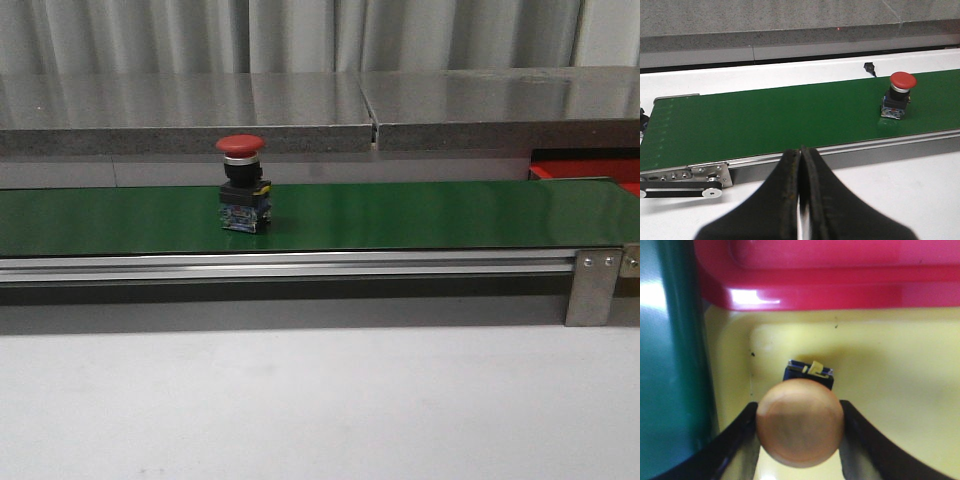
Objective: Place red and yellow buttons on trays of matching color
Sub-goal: 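Lower the yellow button into the yellow tray and release, then grasp the red button on the belt with the right gripper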
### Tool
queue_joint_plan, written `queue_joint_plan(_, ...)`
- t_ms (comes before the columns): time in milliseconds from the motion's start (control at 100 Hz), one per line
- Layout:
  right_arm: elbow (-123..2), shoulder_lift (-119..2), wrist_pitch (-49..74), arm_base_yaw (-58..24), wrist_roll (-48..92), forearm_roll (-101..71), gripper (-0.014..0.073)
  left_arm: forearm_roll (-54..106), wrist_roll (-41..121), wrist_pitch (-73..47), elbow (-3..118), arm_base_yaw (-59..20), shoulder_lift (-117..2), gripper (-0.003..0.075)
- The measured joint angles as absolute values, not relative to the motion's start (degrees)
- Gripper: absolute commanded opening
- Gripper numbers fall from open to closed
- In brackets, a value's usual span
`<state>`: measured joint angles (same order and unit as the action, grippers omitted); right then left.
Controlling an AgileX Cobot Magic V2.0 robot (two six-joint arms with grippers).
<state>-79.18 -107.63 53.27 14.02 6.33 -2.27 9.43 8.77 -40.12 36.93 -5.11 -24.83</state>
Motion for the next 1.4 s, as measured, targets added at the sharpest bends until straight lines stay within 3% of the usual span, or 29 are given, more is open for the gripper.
queue_joint_plan(150,-79.2,-107.6,52.5,14.0,5.9,-2.4,0.0475,9.4,8.8,-40.1,36.9,-5.1,-24.8,-0.0019)
queue_joint_plan(240,-79.2,-107.7,52.4,14.0,5.6,-2.5,0.0575,9.4,8.8,-40.1,36.9,-5.1,-24.8,-0.0019)
queue_joint_plan(520,-79.1,-106.7,52.4,14.0,5.3,-2.5,0.0573,9.4,8.8,-40.1,36.9,-5.1,-24.8,-0.0019)
queue_joint_plan(890,-77.1,-95.2,53.9,13.5,5.1,-2.6,0.0573,9.4,8.8,-40.1,36.9,-5.1,-24.8,-0.0019)
queue_joint_plan(1160,-77.1,-90.8,56.0,5.0,5.3,-2.7,0.0579,9.4,8.8,-40.1,36.9,-5.1,-24.8,-0.0019)
queue_joint_plan(1310,-77.1,-90.8,56.1,-0.4,5.3,-2.9,0.0654,9.4,8.8,-40.1,36.9,-5.1,-24.8,-0.0019)
queue_joint_plan(1400,-77.1,-90.8,56.1,-3.6,5.3,-2.9,0.0657,9.4,8.8,-40.1,36.9,-5.1,-24.8,-0.0019)
